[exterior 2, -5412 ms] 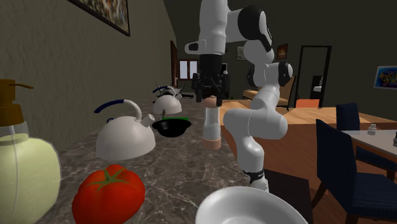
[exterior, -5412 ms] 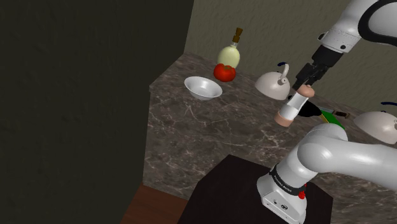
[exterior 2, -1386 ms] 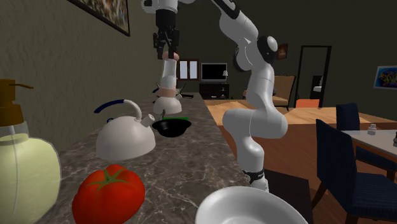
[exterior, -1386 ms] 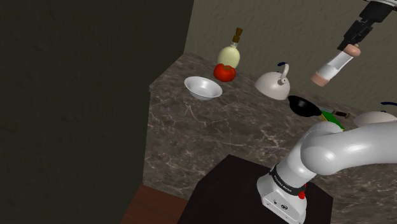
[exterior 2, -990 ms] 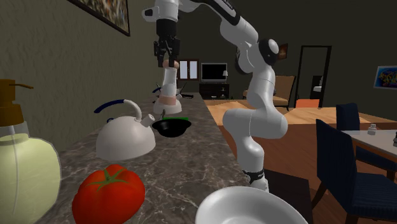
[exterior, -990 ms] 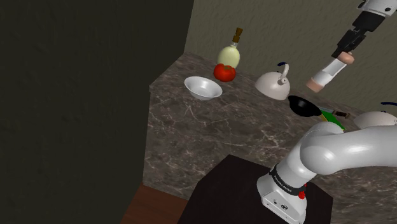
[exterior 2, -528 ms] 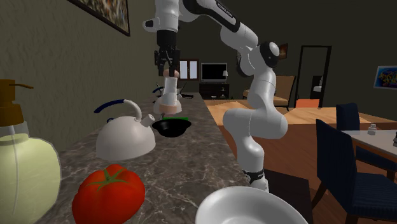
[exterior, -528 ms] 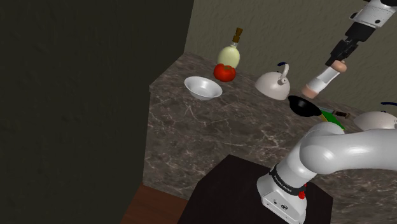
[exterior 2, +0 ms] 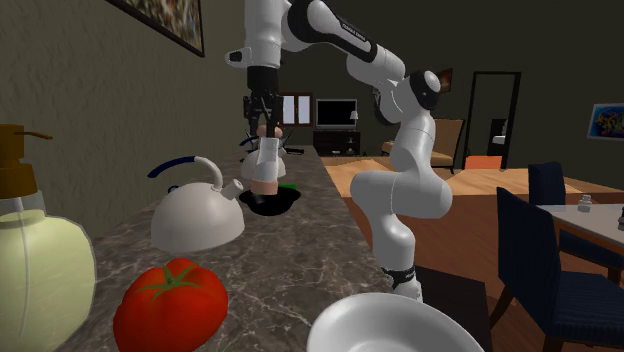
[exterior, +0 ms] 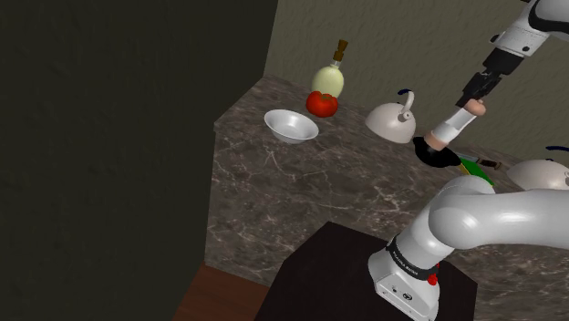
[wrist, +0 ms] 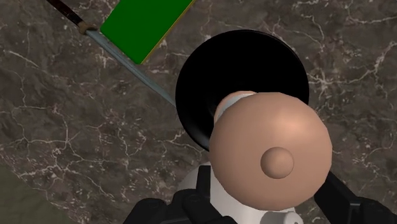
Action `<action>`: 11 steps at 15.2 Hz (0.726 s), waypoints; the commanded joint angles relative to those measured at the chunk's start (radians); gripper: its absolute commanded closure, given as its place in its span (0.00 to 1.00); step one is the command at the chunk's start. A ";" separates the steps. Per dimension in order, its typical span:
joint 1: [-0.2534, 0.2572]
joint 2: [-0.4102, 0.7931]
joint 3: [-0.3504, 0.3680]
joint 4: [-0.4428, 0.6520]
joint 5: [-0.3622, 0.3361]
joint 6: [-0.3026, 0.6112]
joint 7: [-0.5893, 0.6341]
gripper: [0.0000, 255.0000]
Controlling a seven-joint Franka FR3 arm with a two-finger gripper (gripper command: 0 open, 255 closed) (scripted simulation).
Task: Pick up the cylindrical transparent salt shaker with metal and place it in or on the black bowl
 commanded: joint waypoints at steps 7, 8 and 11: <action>-0.004 -0.010 -0.004 -0.023 -0.006 0.014 0.002 1.00; -0.004 -0.010 -0.004 -0.023 -0.006 0.014 0.002 1.00; -0.004 -0.010 -0.004 -0.023 -0.006 0.014 0.002 0.00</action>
